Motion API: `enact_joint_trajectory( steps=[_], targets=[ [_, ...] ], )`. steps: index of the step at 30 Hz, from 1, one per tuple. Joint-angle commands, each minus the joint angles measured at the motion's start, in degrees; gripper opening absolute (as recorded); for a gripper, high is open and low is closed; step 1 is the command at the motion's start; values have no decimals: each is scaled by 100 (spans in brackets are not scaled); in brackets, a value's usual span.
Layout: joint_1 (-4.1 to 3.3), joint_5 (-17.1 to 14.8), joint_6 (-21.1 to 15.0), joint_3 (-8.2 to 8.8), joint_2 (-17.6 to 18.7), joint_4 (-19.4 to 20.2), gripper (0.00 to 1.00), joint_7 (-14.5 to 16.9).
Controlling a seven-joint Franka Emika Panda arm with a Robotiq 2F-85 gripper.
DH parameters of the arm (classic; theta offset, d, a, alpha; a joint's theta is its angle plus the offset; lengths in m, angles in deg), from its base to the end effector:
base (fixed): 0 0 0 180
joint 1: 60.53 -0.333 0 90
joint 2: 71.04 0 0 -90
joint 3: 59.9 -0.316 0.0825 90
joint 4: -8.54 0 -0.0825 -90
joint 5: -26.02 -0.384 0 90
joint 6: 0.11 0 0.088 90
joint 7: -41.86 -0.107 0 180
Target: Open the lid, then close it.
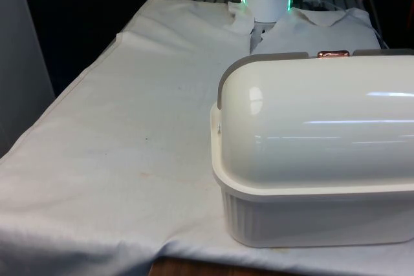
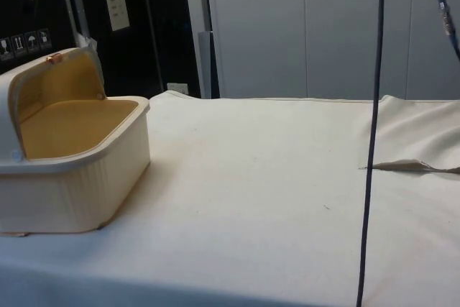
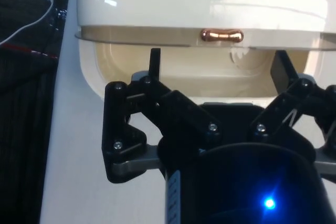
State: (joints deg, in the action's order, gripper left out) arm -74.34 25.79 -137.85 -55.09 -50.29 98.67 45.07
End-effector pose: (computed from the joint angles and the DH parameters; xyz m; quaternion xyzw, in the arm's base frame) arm 0.6940 0.1184 0.4846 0.9664 0.1084 0.2332 0.0004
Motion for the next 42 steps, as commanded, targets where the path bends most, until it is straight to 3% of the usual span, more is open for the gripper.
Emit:
enact_joint_trajectory(
  steps=[1,7,15,16,24,35,37,39,40,42],
  targets=[
    [17,-23,-52,-11,103,-103,100,29],
    [6,0,-86,17,246,-246,100,11],
    [69,-40,-92,23,642,-762,100,57],
    [46,0,-86,46,619,-733,100,17],
    [97,-40,-92,34,877,-1037,100,46],
    [86,-11,-86,52,968,-1140,100,11],
    [80,-6,-86,57,968,-1140,95,11],
    [80,-6,-86,57,951,-1123,83,17],
    [74,-6,-86,57,968,-1140,83,11],
    [74,0,-86,57,968,-1140,67,6]
  ],
)
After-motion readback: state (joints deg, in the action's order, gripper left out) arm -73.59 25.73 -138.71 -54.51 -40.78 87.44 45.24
